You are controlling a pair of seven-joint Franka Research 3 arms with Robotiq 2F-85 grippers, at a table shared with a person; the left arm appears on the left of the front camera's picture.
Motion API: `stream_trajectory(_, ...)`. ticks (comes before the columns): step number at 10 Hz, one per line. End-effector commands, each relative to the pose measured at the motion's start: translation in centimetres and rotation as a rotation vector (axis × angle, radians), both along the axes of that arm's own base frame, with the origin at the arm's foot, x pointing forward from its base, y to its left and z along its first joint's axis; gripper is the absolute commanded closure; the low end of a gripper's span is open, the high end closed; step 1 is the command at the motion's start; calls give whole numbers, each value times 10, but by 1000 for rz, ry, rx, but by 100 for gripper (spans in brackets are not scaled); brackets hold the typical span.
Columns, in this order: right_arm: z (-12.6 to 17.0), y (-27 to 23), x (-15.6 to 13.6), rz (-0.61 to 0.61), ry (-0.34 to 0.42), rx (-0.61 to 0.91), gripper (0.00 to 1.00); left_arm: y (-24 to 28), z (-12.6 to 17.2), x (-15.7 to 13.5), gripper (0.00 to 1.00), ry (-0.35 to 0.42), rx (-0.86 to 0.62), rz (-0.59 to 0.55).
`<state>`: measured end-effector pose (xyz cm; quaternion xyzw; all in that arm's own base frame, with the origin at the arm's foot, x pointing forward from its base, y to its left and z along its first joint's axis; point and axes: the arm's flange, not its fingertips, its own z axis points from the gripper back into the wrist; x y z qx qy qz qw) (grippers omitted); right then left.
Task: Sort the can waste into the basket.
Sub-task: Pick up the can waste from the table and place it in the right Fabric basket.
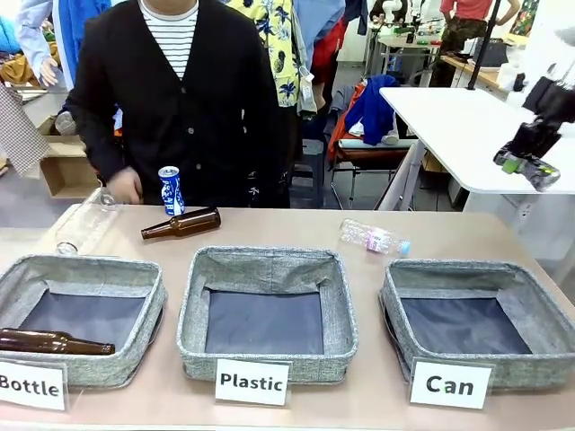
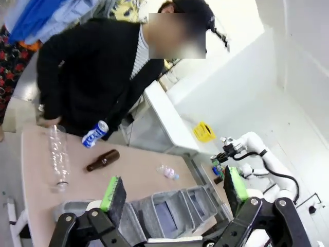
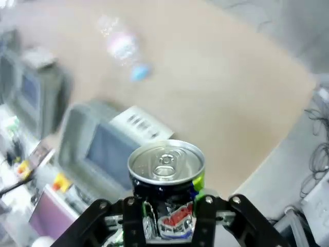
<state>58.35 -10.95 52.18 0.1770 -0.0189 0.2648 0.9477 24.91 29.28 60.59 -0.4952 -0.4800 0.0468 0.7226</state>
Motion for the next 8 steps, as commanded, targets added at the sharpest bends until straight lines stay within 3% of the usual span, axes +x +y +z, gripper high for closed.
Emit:
stream_trajectory(1,-25,26,-94,273,59,53,100,-34,-13,9,0,25,68,-91)
stream_trajectory(2,-32,41,-120,412,103,79,100,-48,-15,17,0,42,75,-142)
stream_trajectory(4,-49,58,-148,549,91,68,100,-103,-46,38,0,112,140,-273)
stream_trajectory(6,-66,67,-149,649,94,97,100,-165,-91,54,0,190,273,-398)
stream_trajectory(7,-70,69,-147,660,102,105,100,-182,-112,56,0,218,362,-408)
stream_trajectory(8,-73,69,-145,682,107,116,36,-192,-128,57,0,243,395,-393)
